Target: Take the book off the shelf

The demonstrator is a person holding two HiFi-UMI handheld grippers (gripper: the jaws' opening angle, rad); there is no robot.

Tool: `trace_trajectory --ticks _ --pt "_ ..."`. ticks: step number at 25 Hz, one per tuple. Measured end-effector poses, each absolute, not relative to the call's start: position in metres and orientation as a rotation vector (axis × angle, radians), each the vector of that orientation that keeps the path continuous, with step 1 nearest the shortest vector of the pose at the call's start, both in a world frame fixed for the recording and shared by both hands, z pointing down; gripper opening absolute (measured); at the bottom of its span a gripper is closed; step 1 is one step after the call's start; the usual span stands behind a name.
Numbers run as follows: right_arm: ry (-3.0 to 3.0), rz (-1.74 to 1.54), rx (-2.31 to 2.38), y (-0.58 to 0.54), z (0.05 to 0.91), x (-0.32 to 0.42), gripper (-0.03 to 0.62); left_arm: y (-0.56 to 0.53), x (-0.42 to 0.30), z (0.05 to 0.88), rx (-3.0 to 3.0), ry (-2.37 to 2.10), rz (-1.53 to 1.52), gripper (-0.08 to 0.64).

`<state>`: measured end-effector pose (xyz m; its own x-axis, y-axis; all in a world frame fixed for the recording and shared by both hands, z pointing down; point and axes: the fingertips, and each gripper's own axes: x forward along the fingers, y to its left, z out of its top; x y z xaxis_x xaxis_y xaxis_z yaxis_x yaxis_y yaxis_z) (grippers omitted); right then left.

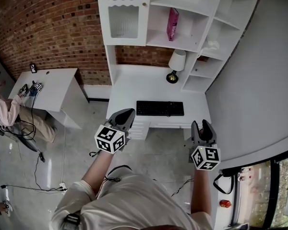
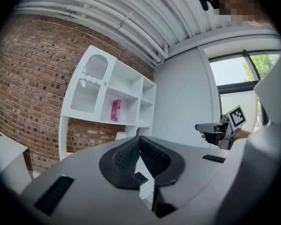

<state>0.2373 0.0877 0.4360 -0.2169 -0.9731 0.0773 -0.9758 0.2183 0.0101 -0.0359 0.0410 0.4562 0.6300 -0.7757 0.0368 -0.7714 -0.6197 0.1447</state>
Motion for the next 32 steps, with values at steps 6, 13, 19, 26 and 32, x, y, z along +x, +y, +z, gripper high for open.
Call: trace_trajectory --ticks 6,13,19,26,32 --pt "-2.397 0.069 1.929 0.072 0.437 0.242 0.17 0.026 -0.029 0.455 2.708 -1.286 -0.044 -0.005" --pt "-2.372 0.08 1.953 0.037 0.444 0.244 0.17 -0.014 -0.028 0.458 2.717 -1.261 -0.036 -0.005" --pt "-2.335 0.089 1.972 -0.003 0.447 0.233 0.17 -0.06 -0.031 0.462 2.738 -1.199 -0.027 -0.005" --pt "-2.299 0.099 2.003 -0.06 0.445 0.22 0.17 -0.125 -0.04 0.461 2.757 -1.147 -0.019 -0.005" --pt "-2.267 0.112 2.04 -0.108 0.444 0.206 0.17 -0.18 -0.049 0.458 2.779 -1.085 -0.004 -0.005"
